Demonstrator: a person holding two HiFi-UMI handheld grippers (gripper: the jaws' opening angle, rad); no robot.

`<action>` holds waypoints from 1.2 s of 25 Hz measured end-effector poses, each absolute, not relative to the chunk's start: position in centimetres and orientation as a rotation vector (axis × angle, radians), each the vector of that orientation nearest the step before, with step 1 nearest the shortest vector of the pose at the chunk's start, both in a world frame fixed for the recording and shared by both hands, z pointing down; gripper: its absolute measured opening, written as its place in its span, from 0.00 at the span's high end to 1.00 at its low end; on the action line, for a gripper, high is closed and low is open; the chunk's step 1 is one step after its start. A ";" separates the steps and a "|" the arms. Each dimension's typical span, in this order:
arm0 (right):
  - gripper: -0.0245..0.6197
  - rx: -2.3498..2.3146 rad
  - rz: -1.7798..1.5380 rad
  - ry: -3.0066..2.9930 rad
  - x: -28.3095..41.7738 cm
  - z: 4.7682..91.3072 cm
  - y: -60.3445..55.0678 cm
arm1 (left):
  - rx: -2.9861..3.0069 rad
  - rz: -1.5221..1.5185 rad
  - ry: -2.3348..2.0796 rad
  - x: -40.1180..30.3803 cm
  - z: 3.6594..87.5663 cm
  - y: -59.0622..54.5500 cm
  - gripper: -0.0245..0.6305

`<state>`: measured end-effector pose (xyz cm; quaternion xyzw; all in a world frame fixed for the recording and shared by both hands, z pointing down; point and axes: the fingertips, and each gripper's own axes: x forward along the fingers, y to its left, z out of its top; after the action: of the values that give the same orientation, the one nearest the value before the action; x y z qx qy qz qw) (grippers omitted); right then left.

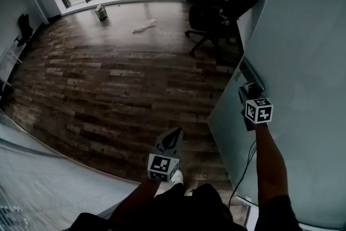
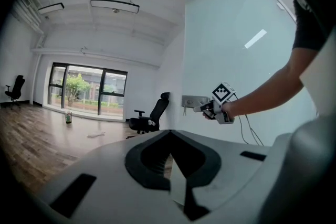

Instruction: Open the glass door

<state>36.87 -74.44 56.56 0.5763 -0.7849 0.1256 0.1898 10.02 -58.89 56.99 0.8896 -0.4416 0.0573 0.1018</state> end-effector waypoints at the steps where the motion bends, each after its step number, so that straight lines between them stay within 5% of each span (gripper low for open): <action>1: 0.89 1.636 0.360 -2.195 37.9 56.6 -75.0 | 2.623 0.166 -1.305 10.2 57.0 -59.5 0.96; 20: 0.90 1.915 0.470 -1.960 61.3 56.7 -80.9 | 2.615 0.228 -1.385 19.2 55.5 -65.3 0.96; 30: 0.90 1.962 0.526 -1.878 66.7 57.4 -81.1 | 2.640 0.279 -1.351 23.3 56.0 -64.7 0.96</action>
<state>66.71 -81.08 57.40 0.6969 -0.6669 0.1867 0.1866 23.27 -64.67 55.96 0.8834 -0.4519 0.0935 0.0813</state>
